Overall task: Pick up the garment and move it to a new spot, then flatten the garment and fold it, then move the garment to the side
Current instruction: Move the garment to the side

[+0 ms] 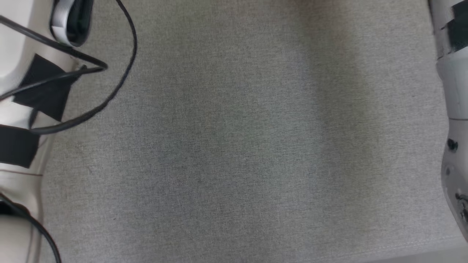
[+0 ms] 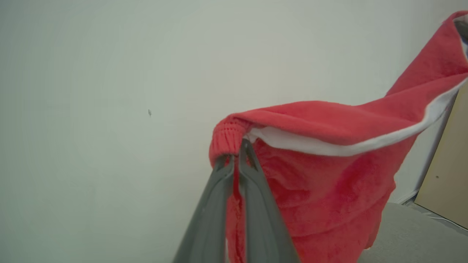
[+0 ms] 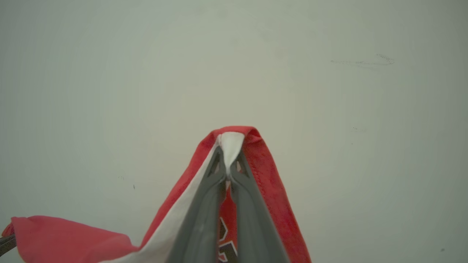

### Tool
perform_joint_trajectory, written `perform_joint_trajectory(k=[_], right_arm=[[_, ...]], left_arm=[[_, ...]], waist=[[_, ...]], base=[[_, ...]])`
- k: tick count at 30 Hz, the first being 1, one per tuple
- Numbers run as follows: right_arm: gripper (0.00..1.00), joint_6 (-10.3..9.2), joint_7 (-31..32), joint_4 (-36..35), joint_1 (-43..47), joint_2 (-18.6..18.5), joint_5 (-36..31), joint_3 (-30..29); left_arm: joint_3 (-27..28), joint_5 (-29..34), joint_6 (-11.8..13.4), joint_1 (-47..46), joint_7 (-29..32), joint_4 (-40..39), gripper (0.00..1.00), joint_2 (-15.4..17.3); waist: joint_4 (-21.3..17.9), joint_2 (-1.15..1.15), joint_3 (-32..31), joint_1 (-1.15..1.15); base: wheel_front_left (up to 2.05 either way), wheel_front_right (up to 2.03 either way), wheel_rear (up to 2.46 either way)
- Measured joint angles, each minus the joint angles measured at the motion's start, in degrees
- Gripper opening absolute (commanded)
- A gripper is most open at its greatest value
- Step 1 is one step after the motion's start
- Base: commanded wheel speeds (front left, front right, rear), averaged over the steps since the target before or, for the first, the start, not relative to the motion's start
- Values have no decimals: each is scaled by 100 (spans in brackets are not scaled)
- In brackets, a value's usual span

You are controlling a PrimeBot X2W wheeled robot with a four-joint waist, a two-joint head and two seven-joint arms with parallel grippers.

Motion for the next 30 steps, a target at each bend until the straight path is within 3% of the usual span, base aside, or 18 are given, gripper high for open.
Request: perform_joint_trajectory(k=[9, 12, 15, 20, 27, 30], right_arm=[[0, 0, -5, 149, 766, -20, 419, 757], [0, 2, 323, 68, 1095, -216, 678, 894], [0, -1, 889, -177, 1532, -525, 942, 701], [0, 0, 2485, -1500, 2867, -755, 1303, 614], [0, 0, 4351, -3214, 4664, -1071, 1187, 176], [0, 0, 4781, -3578, 5105, -1131, 1099, 88]], left_arm=[[-60, 59, -224, 656, -19, 68, 0, -232], [-32, 32, -279, 948, -19, -74, 0, -241], [-64, -81, -303, 1255, -19, -189, 0, -244], [-439, -448, -327, 2025, 268, -354, 0, -201], [-761, -782, -345, 2727, 945, -847, 0, -40], [-820, -840, -323, 2942, 1182, -947, 0, 53]], waist=[[211, 0, 139, 0], [282, 0, 64, 0], [341, 0, -67, -1], [425, 0, -441, -2], [482, -1, -883, -2], [494, -2, -1009, -2]], base=[[0, 0, 0], [0, 0, 0], [0, 0, 0], [0, 0, 0], [0, 0, 0], [0, 0, 0]])
